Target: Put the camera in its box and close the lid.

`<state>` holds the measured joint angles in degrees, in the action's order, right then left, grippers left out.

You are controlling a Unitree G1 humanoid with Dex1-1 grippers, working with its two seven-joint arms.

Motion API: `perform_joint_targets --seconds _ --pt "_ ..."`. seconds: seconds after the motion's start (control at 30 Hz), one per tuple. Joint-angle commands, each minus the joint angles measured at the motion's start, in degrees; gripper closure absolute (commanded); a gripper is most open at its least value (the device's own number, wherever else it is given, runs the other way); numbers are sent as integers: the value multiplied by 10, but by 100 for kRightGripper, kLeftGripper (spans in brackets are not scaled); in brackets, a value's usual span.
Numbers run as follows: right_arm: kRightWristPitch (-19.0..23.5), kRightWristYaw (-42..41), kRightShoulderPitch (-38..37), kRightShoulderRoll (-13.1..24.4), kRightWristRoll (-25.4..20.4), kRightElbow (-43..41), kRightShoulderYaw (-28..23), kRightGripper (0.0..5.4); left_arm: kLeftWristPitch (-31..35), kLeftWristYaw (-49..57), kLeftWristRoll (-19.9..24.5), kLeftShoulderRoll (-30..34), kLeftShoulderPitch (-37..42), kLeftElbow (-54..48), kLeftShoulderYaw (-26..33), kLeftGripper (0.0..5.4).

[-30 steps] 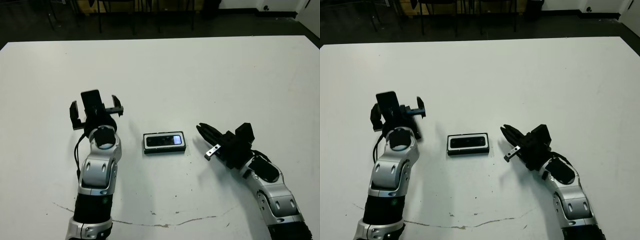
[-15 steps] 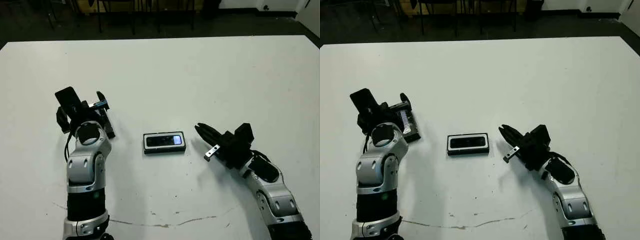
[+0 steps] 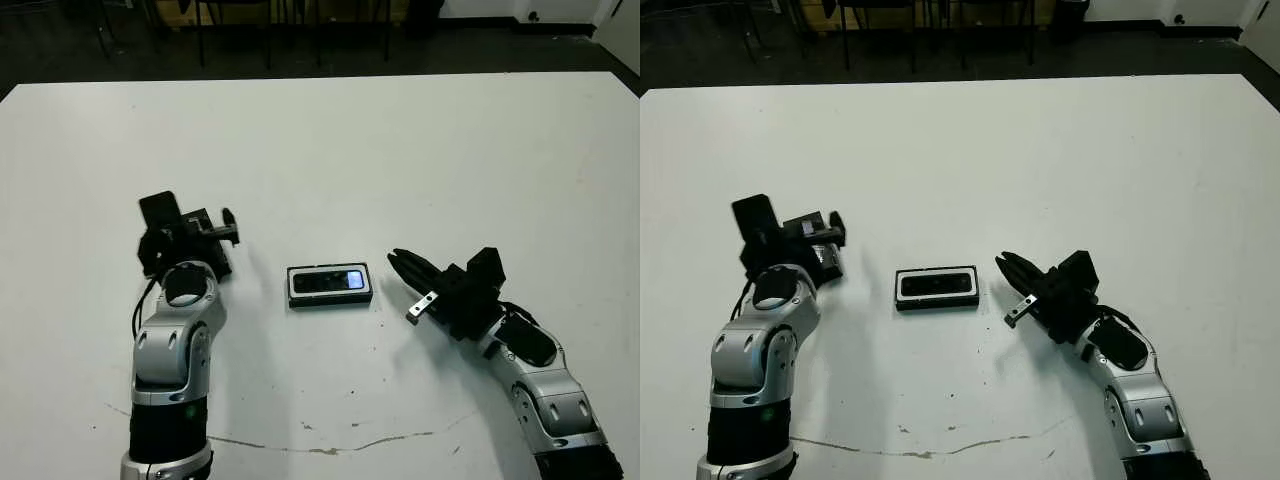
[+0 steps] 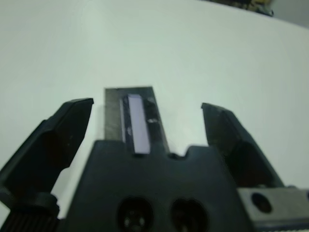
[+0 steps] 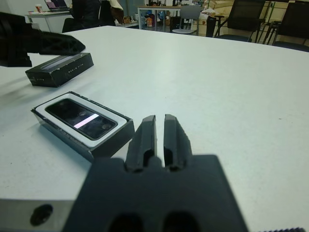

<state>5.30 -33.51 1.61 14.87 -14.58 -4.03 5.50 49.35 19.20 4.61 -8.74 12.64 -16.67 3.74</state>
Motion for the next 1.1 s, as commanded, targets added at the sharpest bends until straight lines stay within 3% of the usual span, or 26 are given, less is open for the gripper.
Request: perform_joint_targets --seconds 0.03,0.5,0.7,0.9,1.1 --pt "0 -5 -5 -1 1 12 3 540 52 8 -12 -2 6 7 11 2" --pt "18 6 -15 2 8 -9 9 540 68 35 -48 -24 24 51 29 2" --pt "26 10 -17 3 13 -16 11 540 70 28 -49 -26 11 53 17 44" --pt "17 5 -18 0 6 -7 9 540 79 29 -44 -39 3 53 14 1" --pt "55 27 -26 4 14 -45 13 540 84 23 -43 -37 -10 48 -5 1"
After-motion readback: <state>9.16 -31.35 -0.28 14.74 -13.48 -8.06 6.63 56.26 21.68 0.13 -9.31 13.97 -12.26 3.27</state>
